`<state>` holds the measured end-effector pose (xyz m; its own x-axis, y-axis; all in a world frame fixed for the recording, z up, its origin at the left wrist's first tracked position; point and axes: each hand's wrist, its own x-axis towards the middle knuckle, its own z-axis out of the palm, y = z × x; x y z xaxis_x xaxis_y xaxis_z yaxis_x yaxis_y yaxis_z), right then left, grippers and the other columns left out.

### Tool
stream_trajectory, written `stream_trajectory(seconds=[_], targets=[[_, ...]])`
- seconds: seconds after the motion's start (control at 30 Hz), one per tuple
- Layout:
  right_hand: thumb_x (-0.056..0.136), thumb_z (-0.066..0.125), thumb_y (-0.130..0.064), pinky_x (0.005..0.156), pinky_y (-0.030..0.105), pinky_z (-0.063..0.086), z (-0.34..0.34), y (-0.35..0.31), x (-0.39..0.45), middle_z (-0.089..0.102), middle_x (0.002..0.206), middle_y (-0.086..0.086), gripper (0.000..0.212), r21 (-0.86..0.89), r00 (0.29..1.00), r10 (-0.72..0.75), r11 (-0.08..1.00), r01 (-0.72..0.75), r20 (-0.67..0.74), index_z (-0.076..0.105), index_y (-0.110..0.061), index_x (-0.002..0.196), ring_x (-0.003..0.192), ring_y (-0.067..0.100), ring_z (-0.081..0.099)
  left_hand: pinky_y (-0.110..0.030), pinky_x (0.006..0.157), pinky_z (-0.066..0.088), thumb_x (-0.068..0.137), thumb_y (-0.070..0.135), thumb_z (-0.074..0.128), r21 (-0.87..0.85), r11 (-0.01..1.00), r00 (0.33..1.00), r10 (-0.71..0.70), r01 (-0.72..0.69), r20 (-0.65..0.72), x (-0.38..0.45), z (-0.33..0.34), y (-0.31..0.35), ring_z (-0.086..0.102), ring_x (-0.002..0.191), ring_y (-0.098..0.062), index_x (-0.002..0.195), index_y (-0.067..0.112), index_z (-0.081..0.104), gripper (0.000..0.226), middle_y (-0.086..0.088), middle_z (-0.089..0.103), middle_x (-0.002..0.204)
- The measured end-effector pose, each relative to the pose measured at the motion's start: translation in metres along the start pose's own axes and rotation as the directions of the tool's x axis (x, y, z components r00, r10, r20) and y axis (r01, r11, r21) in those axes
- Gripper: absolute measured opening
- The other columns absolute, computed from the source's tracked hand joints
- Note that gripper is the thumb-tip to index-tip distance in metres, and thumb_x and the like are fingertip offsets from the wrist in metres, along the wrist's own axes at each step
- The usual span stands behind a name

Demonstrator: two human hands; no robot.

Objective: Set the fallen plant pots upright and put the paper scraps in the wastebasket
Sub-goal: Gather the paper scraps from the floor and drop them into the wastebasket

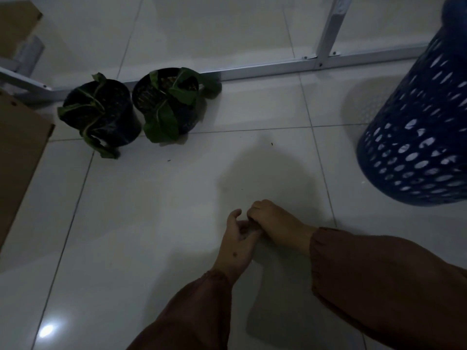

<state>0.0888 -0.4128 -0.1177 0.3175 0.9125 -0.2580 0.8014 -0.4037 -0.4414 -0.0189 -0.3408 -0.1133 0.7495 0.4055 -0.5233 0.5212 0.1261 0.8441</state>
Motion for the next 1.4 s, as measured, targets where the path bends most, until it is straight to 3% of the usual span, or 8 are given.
stream_trajectory(seconds=[0.17,0.27,0.37,0.73,0.87,1.03,1.23,1.4], targets=[[0.075,0.049,0.006,0.079,0.040,0.039,-0.035,0.008,-0.010,0.056,0.101,0.023,0.018,0.037,0.989,0.080,0.996,-0.076,-0.125,0.057,0.002,0.091,0.097,0.031,0.051,-0.008,0.078,0.045,0.088,0.017,0.055,-0.001,0.995,0.994,0.103,-0.103,-0.049,0.007,0.018,0.034,0.052,0.101,-0.014,0.135,0.012,0.031,0.052,-0.006,0.048,0.111],[0.076,0.048,0.009,0.081,0.041,0.043,-0.066,0.018,-0.023,0.059,0.100,0.023,0.022,0.009,0.967,0.108,0.994,-0.109,-0.229,0.059,0.002,0.093,0.096,0.032,0.053,-0.033,0.101,0.043,0.086,0.009,0.057,0.000,0.981,0.980,0.195,-0.196,-0.040,0.011,0.034,0.064,0.051,0.114,-0.023,0.131,0.007,0.040,0.048,-0.016,0.050,0.123],[0.080,0.048,0.006,0.086,0.040,0.044,-0.103,0.029,-0.041,0.060,0.104,0.020,0.024,-0.049,0.937,0.128,0.987,-0.152,-0.324,0.060,-0.001,0.099,0.100,0.032,0.052,-0.033,0.099,0.045,0.085,0.007,0.057,-0.009,0.948,0.948,0.318,-0.318,-0.021,0.008,0.056,0.099,0.054,0.108,-0.017,0.122,0.007,0.049,0.038,-0.017,0.051,0.126],[0.087,0.051,-0.008,0.071,0.028,0.036,-0.270,0.043,-0.158,0.062,0.095,0.019,0.015,-0.029,0.632,0.261,0.912,-0.410,-0.730,0.063,0.001,0.091,0.086,0.028,0.055,-0.029,0.095,0.047,0.086,0.013,0.051,-0.016,0.671,0.647,0.721,-0.741,0.250,-0.017,0.151,0.258,0.056,0.107,-0.016,0.118,0.017,0.053,0.033,-0.010,0.056,0.122],[0.089,0.051,-0.011,0.076,0.031,0.039,-0.287,0.070,-0.184,0.062,0.107,0.018,0.020,-0.005,0.614,0.425,0.820,-0.572,-0.665,0.062,-0.002,0.104,0.097,0.031,0.056,-0.023,0.079,0.041,0.089,0.021,0.046,0.185,0.567,0.582,0.676,-0.803,0.452,-0.018,0.179,0.283,0.055,0.090,-0.013,0.116,0.014,0.051,0.028,-0.004,0.059,0.106],[0.090,0.051,-0.034,0.089,0.045,0.049,-0.270,0.091,-0.205,0.063,0.113,0.012,0.031,0.123,0.532,0.561,0.753,-0.647,-0.634,0.058,-0.012,0.111,0.100,0.029,0.057,-0.037,0.091,0.045,0.085,0.022,0.052,0.444,0.330,0.546,0.620,-0.833,0.564,-0.007,0.189,0.273,0.052,0.107,-0.030,0.122,0.010,0.051,0.039,-0.009,0.057,0.110],[0.090,0.045,-0.045,0.074,0.040,0.052,-0.245,0.092,-0.210,0.067,0.087,0.003,0.030,0.200,0.620,0.532,0.828,-0.524,-0.577,0.064,-0.021,0.093,0.079,0.021,0.060,-0.021,0.099,0.026,0.082,0.020,0.055,0.381,0.365,0.512,0.745,-0.849,0.428,-0.004,0.191,0.250,0.034,0.120,-0.018,0.112,0.014,0.055,0.030,-0.008,0.041,0.122],[0.086,0.047,-0.050,0.053,0.033,0.041,-0.245,0.089,-0.203,0.054,0.054,0.002,0.046,0.153,0.604,0.494,0.836,-0.526,-0.626,0.054,-0.018,0.055,0.052,0.020,0.051,-0.015,0.090,0.024,0.085,0.014,0.052,0.442,0.178,0.399,0.781,-0.879,0.481,0.001,0.176,0.246,0.041,0.107,-0.021,0.110,0.006,0.057,0.026,-0.012,0.049,0.110]])
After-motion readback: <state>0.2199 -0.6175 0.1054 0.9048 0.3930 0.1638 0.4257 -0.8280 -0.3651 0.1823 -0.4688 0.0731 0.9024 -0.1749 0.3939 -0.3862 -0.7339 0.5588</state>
